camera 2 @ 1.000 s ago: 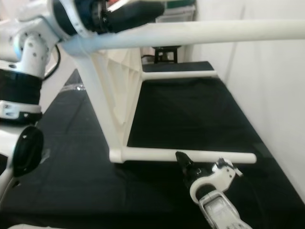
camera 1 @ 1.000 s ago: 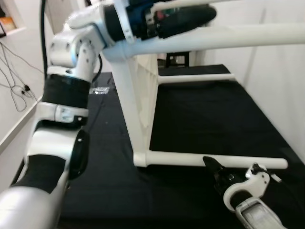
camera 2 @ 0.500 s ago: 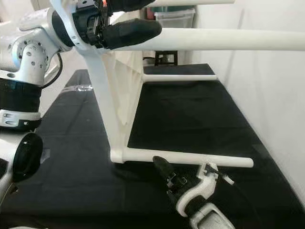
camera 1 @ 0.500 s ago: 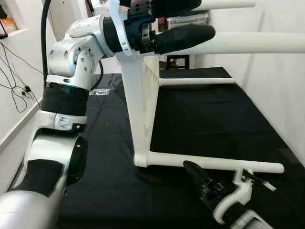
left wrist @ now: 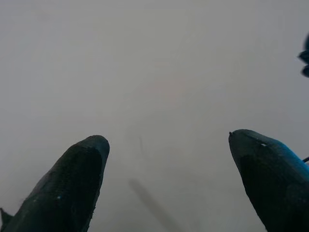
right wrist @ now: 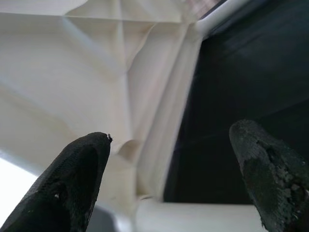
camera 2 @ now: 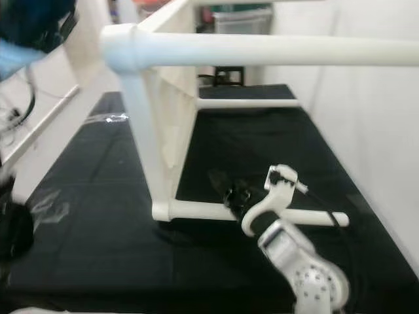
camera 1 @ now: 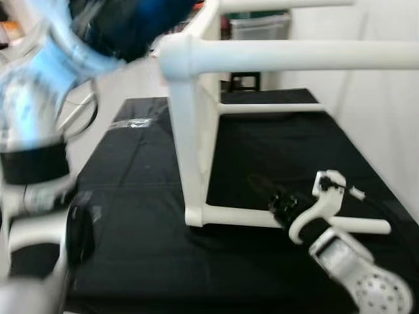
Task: Building children table
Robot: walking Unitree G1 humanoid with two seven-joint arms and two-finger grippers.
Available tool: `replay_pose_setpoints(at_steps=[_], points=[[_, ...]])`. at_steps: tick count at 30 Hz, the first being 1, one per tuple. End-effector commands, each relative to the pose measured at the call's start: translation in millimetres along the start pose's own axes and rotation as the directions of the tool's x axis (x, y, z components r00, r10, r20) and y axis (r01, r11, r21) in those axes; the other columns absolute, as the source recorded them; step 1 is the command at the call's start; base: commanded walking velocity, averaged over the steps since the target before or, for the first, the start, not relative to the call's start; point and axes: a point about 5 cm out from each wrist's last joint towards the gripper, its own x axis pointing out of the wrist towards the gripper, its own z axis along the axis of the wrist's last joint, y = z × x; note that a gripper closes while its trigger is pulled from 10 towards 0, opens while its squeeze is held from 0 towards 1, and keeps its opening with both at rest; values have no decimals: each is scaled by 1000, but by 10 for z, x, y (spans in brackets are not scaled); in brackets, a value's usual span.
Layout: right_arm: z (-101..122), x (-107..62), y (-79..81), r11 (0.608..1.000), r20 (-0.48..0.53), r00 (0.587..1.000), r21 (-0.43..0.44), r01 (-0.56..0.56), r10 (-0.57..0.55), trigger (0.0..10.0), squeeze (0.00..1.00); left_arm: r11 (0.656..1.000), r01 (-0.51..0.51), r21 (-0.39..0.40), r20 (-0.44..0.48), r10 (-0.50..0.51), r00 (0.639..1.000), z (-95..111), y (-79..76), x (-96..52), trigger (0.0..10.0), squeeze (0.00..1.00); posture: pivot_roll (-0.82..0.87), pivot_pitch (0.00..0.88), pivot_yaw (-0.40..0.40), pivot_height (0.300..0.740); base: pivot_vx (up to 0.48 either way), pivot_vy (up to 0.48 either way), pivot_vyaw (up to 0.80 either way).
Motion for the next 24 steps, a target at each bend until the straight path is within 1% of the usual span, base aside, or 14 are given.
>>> replay_pose_setpoints(at_steps=[1,2,3,6,7,11,12,14,16,19,20,21,23,24], points=[[-13,32,-12,1000,-1,1000,-11,21,-21,10000,0,999,41,-14,-22,-41,999,-11,-67,27,10000,0,-25,0,23,740,0,0,0],[68,86,-96,989,35,993,-95,113,-110,10000,0,995,-69,-68,-92,63,994,-352,-114,-140,10000,0,-20,0,27,740,0,0,0],[68,86,-96,989,35,993,-95,113,-110,10000,0,995,-69,-68,-92,63,994,-352,-114,-140,10000,0,-20,0,27,740,0,0,0],[365,135,-249,928,174,953,-236,286,-250,10000,0,902,-416,-115,-263,376,888,-1118,-251,-492,10000,0,-18,0,27,740,0,0,0],[365,135,-249,928,174,953,-236,286,-250,10000,0,902,-416,-115,-263,376,888,-1118,-251,-492,10000,0,-18,0,27,740,0,0,0],[461,147,-252,912,202,952,-297,284,-230,10000,0,844,-525,-111,-316,471,824,-1356,-304,-551,9608,0,-17,0,23,740,0,0,0],[501,153,-250,892,213,953,-353,281,-216,10000,0,815,-569,-107,-359,502,787,-1506,-346,-575,0,0,-22,0,19,740,0,0,0],[501,153,-250,892,213,953,-353,281,-216,10000,0,815,-569,-107,-359,502,787,-1506,-346,-575,0,0,-22,0,19,740,0,0,0],[567,155,-243,847,227,954,-451,281,-196,10000,0,765,-639,-82,-423,554,717,-1752,-413,-614,0,0,-26,0,17,740,0,0,0],[592,162,-244,823,235,953,-491,284,-189,10000,0,742,-667,-66,-445,577,685,-1837,-451,-624,0,0,-26,0,17,740,0,0,0],[633,157,-241,796,250,950,-528,296,-188,10000,0,705,-707,-54,-454,613,646,-1927,-451,-630,0,0,-31,0,17,740,0,0,0],[633,157,-241,796,250,950,-528,296,-188,10000,0,705,-707,-54,-454,613,646,-1927,-451,-630,0,0,-31,0,17,740,0,0,0],[695,150,-241,748,285,939,-578,327,-190,10000,0,641,-767,-12,-471,673,570,-2094,-451,-626,0,0,-38,0,20,740,0,0,0],[695,150,-241,748,285,939,-578,327,-190,10000,0,641,-767,-12,-471,673,570,-2094,-451,-626,0,0,-38,0,20,740,0,0,0]])
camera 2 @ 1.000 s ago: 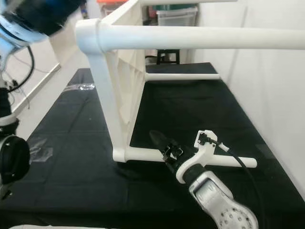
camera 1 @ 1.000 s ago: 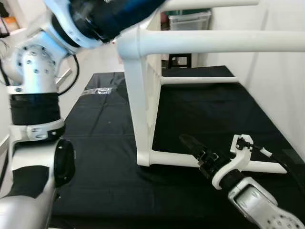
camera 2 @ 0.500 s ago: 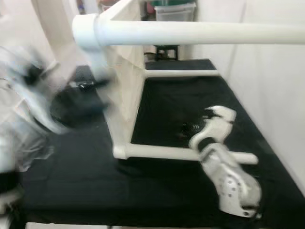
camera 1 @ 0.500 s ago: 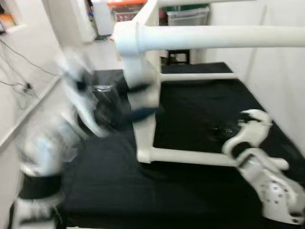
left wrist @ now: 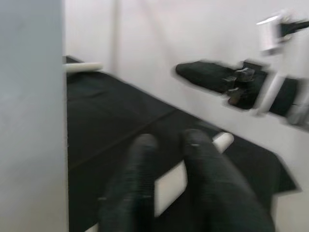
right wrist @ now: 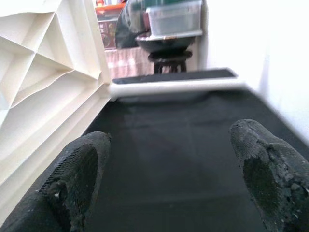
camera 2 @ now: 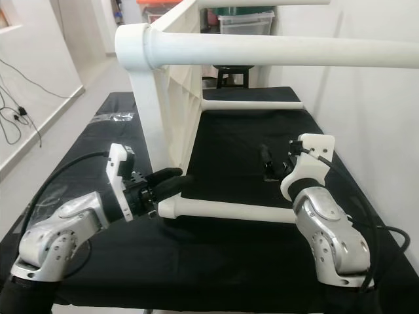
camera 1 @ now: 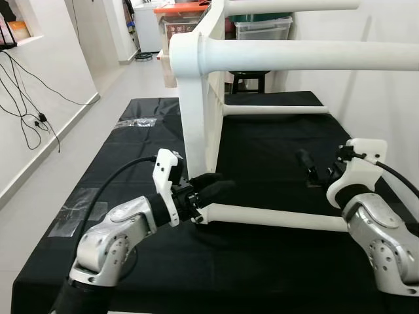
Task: Building children table
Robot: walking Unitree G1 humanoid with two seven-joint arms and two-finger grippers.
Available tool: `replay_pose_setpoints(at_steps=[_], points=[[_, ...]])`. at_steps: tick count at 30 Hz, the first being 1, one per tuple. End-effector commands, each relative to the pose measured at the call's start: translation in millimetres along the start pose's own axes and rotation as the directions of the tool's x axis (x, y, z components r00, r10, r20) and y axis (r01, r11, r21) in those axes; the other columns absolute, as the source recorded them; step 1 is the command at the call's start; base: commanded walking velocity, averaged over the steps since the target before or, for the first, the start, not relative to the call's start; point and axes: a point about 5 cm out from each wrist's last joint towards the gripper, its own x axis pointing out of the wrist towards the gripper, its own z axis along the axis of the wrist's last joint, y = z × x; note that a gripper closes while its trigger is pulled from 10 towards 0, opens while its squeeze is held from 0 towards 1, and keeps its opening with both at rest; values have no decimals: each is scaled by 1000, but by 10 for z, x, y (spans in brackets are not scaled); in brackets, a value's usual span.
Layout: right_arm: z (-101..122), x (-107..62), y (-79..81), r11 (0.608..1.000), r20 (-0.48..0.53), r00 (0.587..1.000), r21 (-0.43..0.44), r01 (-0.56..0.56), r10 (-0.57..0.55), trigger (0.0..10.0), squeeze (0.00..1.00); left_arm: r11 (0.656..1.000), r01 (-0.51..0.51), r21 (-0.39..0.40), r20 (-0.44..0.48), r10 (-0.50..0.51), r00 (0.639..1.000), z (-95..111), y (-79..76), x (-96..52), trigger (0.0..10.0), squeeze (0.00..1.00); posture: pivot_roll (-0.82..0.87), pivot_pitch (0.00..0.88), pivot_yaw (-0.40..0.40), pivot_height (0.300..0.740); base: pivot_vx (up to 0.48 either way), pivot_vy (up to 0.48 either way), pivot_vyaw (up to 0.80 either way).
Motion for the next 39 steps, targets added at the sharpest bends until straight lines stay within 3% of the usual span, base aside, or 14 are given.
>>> replay_pose_setpoints(at_steps=[1,5,6,9,14,15,17,24,25,27,32,36,37,39], points=[[27,13,5,999,19,1000,-47,5,-4,10000,0,997,-77,16,-45,77,996,-134,43,-1,0,0,-38,0,21,740,0,0,0],[107,10,-41,992,51,998,-119,30,-24,10000,0,990,-134,47,-63,136,989,-219,46,71,0,0,-42,0,19,740,0,0,0],[172,-9,-67,969,72,997,-246,8,10,10000,0,985,-158,67,-74,163,984,-253,61,110,0,0,-42,0,17,740,0,0,0],[172,-9,-67,969,72,997,-246,8,10,10000,0,985,-158,67,-74,163,984,-253,61,110,0,0,-42,0,17,740,0,0,0],[298,-184,-212,846,2,983,-509,-158,185,10000,0,976,-199,91,-91,207,974,-315,103,204,0,0,-69,0,27,740,0,0,0],[298,-184,-212,846,2,983,-509,-158,185,10000,0,976,-199,91,-91,207,974,-315,103,204,0,0,-69,0,27,740,0,0,0],[425,-364,-262,766,-73,952,-578,-283,297,10000,0,975,-204,87,-100,213,972,-353,112,256,0,0,-78,0,33,740,0,0,0],[485,-436,-280,740,-96,942,-594,-314,323,10000,0,975,-202,90,-105,211,972,-375,102,277,0,0,-85,0,43,740,0,0,0],[548,-478,-351,710,-104,946,-636,-300,307,10000,1000,975,-203,93,-107,213,971,-394,89,298,0,0,-86,0,43,740,0,0,0],[548,-478,-351,710,-104,946,-636,-300,307,10000,1000,975,-203,93,-107,213,971,-394,89,298,0,0,-86,0,43,740,0,0,0],[725,-587,-628,544,-157,967,-803,-244,203,10000,1000,970,-220,104,-110,231,967,-445,92,330,0,0,-92,0,49,740,0,0,0],[807,-611,-676,531,-138,972,-818,-219,189,10000,1000,968,-228,105,-110,239,965,-458,102,333,0,0,-92,0,49,740,0,0,0],[909,-640,-708,520,-116,977,-831,-195,181,10000,1000,968,-230,105,-112,241,964,-472,106,334,1843,0,-104,0,57,740,0,0,0],[975,-661,-726,513,-103,979,-839,-181,177,10000,1000,967,-230,106,-113,242,964,-481,108,335,1843,0,-104,0,57,740,0,0,0]])
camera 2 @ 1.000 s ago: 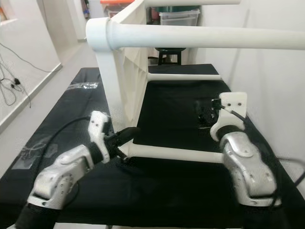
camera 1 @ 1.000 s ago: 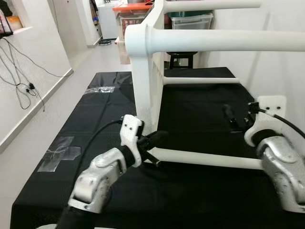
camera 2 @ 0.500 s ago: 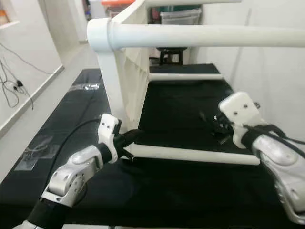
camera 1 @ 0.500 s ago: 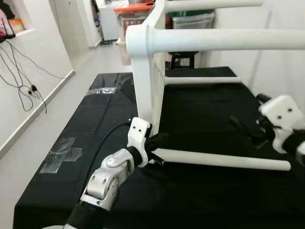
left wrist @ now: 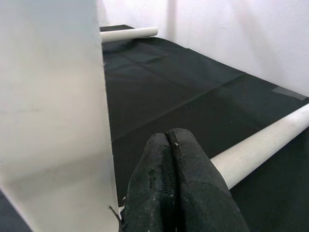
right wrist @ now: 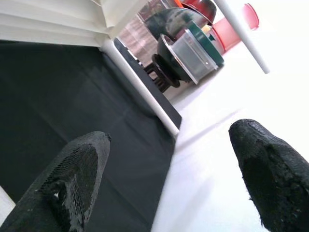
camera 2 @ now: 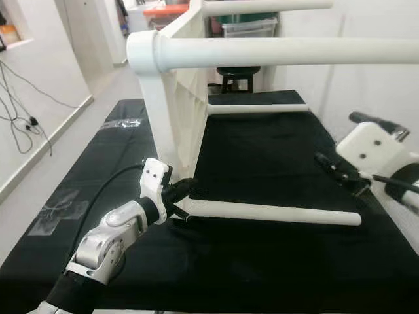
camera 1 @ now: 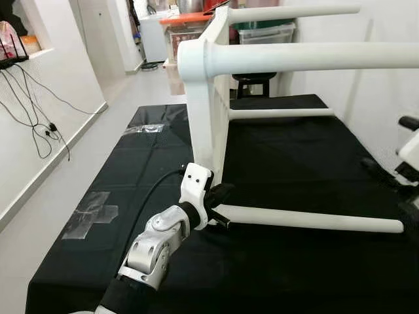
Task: Building children table
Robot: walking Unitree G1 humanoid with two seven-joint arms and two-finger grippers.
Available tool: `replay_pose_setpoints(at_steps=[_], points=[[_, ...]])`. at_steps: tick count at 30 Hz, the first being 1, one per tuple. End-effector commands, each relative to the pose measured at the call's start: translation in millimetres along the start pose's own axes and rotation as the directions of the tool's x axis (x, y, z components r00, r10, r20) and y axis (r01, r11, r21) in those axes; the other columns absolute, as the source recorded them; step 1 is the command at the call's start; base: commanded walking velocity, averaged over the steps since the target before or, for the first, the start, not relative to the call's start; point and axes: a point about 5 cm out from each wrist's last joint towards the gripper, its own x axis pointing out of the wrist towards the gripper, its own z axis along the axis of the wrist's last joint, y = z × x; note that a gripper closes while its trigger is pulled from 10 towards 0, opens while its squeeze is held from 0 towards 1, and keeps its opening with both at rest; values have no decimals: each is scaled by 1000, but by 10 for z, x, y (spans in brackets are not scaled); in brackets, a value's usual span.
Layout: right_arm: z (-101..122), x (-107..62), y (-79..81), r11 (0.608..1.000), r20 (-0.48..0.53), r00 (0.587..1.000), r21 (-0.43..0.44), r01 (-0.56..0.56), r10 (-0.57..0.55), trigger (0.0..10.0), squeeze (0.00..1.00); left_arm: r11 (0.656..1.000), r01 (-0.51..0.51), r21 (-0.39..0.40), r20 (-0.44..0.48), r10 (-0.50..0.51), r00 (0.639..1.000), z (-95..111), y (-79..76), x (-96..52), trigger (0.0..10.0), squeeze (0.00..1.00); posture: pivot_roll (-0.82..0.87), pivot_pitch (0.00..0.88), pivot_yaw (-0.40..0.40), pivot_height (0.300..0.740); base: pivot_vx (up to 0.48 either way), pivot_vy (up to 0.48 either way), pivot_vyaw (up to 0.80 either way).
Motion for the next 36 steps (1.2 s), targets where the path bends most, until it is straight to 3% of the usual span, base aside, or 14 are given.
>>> replay_pose_setpoints(at_steps=[1,2,3,4,5,6,12,17,22,27,36], points=[[171,-121,-291,992,60,995,-86,87,-82,10000,1000,1000,-10,14,-25,11,1000,-53,-2,21,10000,0,-116,0,71,740,0,0,0],[171,-121,-291,992,60,995,-86,87,-82,10000,1000,1000,-10,14,-25,11,1000,-53,-2,21,10000,0,-116,0,71,740,0,0,0],[267,-206,-450,982,98,987,-123,142,-131,10000,922,1000,-15,12,-38,16,999,-82,-9,27,10000,0,-114,0,72,740,0,0,0],[331,-273,-553,972,128,978,-148,182,-164,10000,525,1000,-21,9,-47,21,999,-102,-9,30,10000,0,-113,0,73,740,0,0,0],[331,-273,-553,972,128,978,-148,182,-164,10000,525,1000,-21,9,-47,21,999,-102,-9,30,10000,0,-113,0,73,740,0,0,0],[378,-329,-635,963,155,968,-154,220,-196,10000,0,1000,-25,8,-52,25,998,-110,0,26,10000,0,-114,0,76,740,0,0,0],[518,-414,-730,952,250,936,-120,282,-246,10000,0,999,-33,9,-52,33,998,-108,37,17,10000,0,-115,0,81,740,0,0,0],[615,-374,-676,959,297,932,-128,254,-208,10000,0,999,-36,7,-48,36,998,-100,42,30,10000,0,-118,0,80,740,0,0,0],[665,-134,-510,963,303,949,-218,161,-90,10000,0,999,-37,1,-40,37,998,-87,16,61,10000,0,-114,0,70,740,0,0,0],[720,62,-527,940,312,948,-301,158,-60,10000,0,999,-51,-5,-26,50,998,-59,5,56,10000,0,-101,0,49,740,0,0,0],[765,264,-577,908,283,959,-393,145,-30,10000,0,997,-77,-18,-21,76,997,-55,10,54,10000,0,-107,0,35,740,0,0,0]])
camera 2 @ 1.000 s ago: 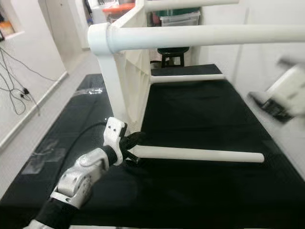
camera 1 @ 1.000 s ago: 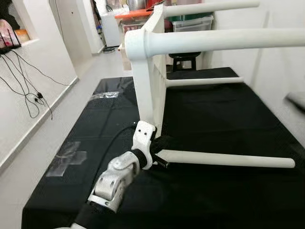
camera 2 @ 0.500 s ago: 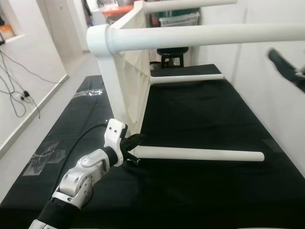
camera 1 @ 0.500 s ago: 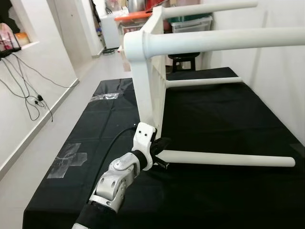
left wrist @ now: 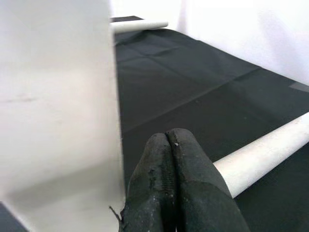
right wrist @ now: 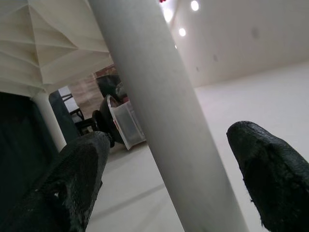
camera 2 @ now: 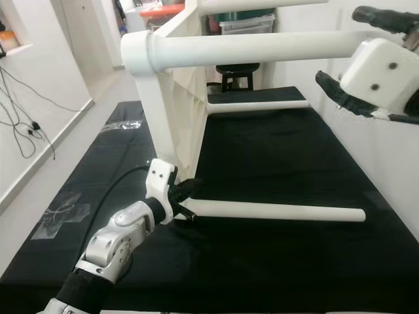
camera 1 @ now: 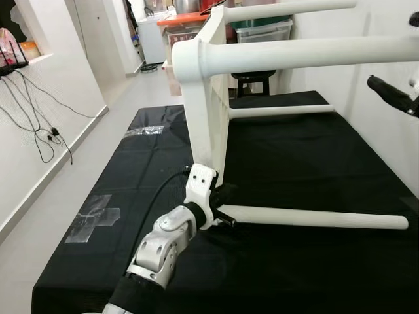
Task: Building children table
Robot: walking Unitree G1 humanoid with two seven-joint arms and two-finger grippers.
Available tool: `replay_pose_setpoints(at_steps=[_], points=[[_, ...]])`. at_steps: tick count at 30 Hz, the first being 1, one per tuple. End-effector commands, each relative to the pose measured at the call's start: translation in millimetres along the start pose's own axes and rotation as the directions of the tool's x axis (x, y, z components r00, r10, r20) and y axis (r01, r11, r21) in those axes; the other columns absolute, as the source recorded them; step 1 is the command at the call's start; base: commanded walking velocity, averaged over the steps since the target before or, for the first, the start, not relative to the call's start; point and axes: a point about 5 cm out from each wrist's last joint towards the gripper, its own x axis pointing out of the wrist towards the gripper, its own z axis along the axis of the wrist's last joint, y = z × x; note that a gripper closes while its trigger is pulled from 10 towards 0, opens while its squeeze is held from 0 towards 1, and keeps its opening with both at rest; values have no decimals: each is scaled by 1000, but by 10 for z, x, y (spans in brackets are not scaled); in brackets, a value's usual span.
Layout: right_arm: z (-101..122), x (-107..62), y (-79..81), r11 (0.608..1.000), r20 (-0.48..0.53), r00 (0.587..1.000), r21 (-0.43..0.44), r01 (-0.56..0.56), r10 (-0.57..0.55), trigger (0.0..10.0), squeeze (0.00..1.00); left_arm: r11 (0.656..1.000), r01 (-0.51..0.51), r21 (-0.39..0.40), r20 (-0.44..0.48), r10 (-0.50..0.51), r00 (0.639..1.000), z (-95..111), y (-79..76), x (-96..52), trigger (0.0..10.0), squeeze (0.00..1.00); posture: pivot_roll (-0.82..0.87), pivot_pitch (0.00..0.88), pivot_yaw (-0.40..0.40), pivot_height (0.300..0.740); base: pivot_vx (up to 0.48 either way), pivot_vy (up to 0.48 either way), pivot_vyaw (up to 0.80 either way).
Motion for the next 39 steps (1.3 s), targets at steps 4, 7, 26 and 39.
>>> replay_pose_setpoints(at_steps=[4,7,26,39], points=[[7,121,42,998,-5,999,-51,-44,44,10000,0,999,-47,0,-15,47,999,-23,63,-20,10000,0,-111,0,34,740,0,0,0],[2,205,32,998,-9,1000,-61,-29,29,10000,0,997,-75,-1,-21,75,997,-31,85,-13,10000,0,-108,0,30,740,0,0,0],[72,315,1,998,35,999,-43,-38,40,0,0,969,-248,11,-77,248,966,-154,250,118,10000,0,-139,0,37,740,0,0,0],[110,268,24,995,44,994,-17,-100,100,0,0,939,-334,87,-47,338,940,-122,388,394,10000,0,-181,42,63,740,0,0,0]])
